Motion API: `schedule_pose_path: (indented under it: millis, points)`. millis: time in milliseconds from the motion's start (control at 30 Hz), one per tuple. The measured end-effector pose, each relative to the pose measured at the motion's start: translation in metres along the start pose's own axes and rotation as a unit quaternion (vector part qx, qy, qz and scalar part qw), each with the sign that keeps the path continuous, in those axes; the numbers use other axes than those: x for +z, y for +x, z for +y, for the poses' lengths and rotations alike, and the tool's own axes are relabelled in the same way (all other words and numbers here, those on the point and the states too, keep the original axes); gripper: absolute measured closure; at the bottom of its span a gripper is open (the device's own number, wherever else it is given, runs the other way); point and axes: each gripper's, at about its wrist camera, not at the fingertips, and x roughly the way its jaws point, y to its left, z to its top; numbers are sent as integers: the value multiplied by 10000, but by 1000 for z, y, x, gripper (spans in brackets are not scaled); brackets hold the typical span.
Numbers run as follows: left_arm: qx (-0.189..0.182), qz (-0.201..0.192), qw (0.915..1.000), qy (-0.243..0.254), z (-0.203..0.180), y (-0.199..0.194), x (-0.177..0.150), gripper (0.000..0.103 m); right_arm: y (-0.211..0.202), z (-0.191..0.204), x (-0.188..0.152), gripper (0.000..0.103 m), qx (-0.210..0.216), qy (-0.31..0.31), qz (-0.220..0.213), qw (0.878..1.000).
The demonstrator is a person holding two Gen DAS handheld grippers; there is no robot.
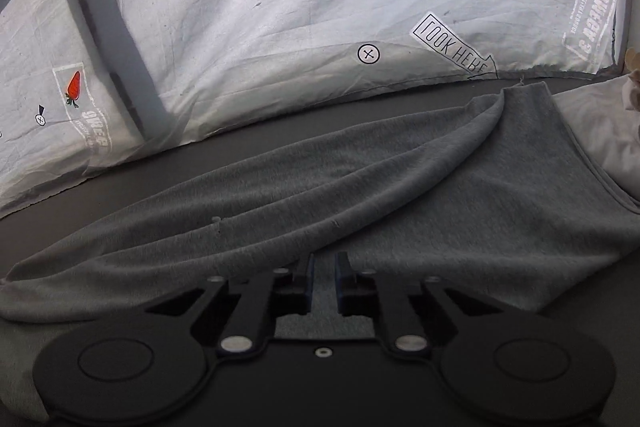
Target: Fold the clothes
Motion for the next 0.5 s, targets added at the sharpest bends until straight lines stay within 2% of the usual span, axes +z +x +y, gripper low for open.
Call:
schedule_pose_path:
  millis: [200,367,500]
  points:
    - [-428,387,9949,828,-37,28,-8,90,9,26,-12,92,208,-507,299,9981]
    - [-520,520,9925,979,-45,50,2,88,33,34,-3,92,305,-810,539,9948]
    - [-470,399,9944,855,-37,67,18,87,52,40,9,91,364,-1023,531,9927]
